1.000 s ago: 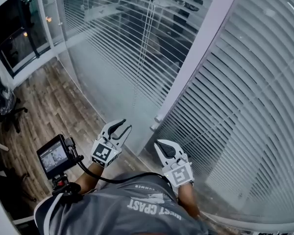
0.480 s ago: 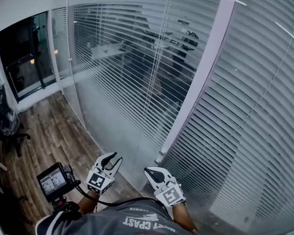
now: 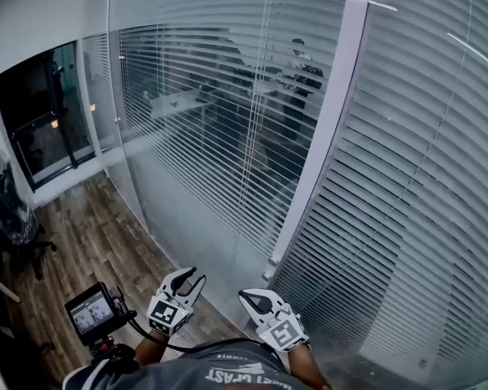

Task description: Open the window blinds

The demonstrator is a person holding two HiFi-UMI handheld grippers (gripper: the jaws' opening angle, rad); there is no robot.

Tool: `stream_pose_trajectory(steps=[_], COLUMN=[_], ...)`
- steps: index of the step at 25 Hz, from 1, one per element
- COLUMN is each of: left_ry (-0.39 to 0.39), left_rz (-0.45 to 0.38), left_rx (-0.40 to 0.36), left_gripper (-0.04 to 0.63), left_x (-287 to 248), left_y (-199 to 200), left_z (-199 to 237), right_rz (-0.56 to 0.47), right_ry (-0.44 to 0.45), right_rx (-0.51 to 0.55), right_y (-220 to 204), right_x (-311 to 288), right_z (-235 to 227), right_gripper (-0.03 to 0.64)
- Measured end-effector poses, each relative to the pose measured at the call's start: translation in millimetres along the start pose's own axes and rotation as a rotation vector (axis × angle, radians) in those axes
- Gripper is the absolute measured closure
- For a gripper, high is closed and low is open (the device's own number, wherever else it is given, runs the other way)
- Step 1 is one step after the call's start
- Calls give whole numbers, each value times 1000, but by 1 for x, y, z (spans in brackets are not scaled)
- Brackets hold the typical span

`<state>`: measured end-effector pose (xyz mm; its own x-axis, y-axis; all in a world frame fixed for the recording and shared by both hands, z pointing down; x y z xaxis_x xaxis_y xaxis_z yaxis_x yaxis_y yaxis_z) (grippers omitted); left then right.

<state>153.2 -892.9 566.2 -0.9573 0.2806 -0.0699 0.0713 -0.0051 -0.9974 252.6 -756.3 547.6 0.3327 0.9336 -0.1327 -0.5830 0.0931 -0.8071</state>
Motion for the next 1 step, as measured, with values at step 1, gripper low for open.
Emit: stream_pose_trajectory(steps=[1], left_ry=[-2], left_rz=[0], left_rx=[0], left_gripper=[471], left_x=[-1], left_y=[1], left_z=[-1], right_rz=[1], right_ry=[-1], right_rx=[-5], right_y=[0], right_x=[1], right_z=[0], right_gripper=[614])
Point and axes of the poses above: the fingertips, and each gripper's own axes: x backward along the fingers, z to its left, y out of its top, the point moved 4 cm from there along x, backward along the fingers, and after that the axes turned 10 degrees about x, right-handed, at the moved point
